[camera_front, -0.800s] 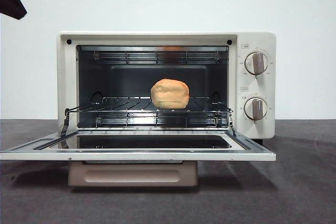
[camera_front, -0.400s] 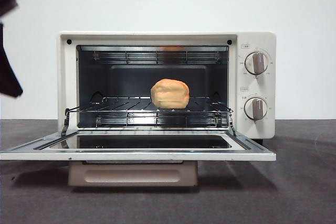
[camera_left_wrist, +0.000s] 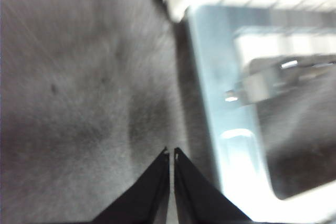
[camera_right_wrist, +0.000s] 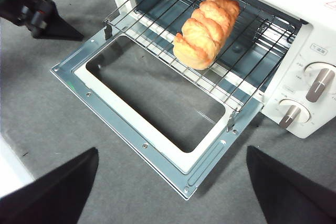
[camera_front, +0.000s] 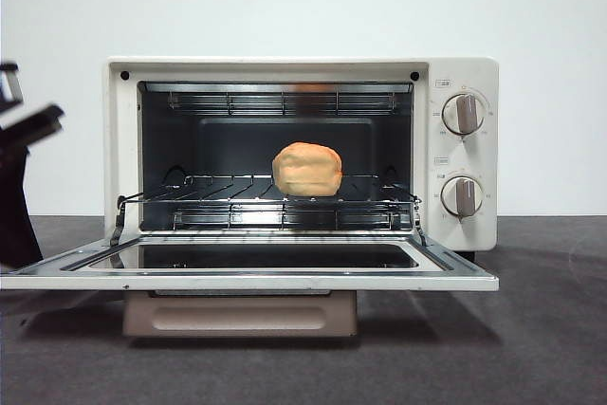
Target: The left arm flap open the oven, the right arm pick bread and place it into oven, the left arm flap close the oven
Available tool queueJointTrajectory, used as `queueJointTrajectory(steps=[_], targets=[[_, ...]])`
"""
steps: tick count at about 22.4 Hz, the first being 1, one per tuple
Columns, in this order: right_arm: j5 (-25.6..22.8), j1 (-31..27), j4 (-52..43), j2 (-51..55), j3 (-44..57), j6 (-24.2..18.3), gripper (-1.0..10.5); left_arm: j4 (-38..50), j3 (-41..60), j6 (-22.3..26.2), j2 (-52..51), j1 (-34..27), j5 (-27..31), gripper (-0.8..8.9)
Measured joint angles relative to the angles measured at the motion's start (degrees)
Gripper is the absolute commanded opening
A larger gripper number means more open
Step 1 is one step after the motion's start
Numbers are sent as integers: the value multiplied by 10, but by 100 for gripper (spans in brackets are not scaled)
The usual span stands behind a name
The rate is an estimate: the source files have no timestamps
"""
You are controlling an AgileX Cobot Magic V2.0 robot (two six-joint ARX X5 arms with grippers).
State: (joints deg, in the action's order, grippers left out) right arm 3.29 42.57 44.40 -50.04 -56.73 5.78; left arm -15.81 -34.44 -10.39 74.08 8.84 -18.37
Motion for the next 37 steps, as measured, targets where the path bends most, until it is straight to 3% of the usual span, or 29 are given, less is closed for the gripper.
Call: queueJointTrajectory(steps=[12,25,37], targets=[[0,0,0,0,0,0,450,44,0,3,82,0,-74,15],[0,0,-2,0,0,0,450,47,5,0,85,-9,-152,15],[0,0,-2,0,0,2,450,101,8,-37,59,-42,-205,16]])
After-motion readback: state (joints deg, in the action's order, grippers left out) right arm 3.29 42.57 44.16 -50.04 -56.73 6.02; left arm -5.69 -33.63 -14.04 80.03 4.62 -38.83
